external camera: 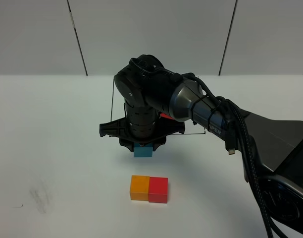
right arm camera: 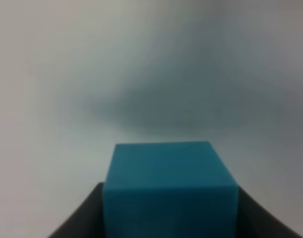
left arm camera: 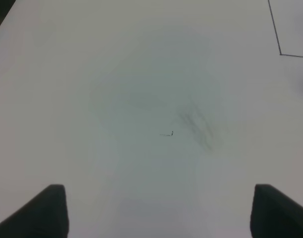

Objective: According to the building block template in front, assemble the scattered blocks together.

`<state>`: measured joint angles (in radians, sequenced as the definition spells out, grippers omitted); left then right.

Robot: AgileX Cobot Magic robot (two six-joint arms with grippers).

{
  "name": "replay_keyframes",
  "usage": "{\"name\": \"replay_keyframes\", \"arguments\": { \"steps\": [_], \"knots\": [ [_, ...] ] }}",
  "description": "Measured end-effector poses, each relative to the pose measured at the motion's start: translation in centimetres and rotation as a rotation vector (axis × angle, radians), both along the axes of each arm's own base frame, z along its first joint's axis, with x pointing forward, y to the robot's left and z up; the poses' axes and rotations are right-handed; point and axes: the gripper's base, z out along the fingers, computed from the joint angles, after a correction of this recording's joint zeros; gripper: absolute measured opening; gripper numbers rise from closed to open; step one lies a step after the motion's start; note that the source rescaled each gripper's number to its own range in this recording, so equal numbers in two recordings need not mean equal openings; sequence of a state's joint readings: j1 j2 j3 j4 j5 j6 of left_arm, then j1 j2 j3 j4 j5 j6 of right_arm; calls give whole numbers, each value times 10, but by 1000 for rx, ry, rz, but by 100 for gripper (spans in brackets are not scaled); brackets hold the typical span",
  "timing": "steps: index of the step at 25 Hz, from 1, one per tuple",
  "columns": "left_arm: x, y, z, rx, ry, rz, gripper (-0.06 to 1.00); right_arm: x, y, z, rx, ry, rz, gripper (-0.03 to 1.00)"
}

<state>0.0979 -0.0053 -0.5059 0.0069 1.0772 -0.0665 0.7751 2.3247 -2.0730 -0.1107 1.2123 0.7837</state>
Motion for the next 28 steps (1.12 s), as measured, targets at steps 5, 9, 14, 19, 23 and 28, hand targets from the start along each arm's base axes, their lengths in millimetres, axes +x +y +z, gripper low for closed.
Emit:
{"name": "replay_keyframes", "arguments": {
  "steps": [5,9,14,19,23,28],
  "knots": [
    [0,0,0,0,0,0,63,-6,-6,-10,-38,35,5,0],
    [0,0,0,-1,0,1,63,-11,-12,-10,-56,52,-4,0],
    [0,0,0,-1,0,1,63,-19,-5,-4,-48,40,9,0],
    [0,0,0,-1,0,1,63,-27,8,-5,-7,20,7,0],
    [0,0,0,-1,0,1,63,-25,10,-5,22,0,-21,0],
    [0,0,0,-1,0,1,63,-24,11,-4,41,-8,-56,0]
  ]
}}
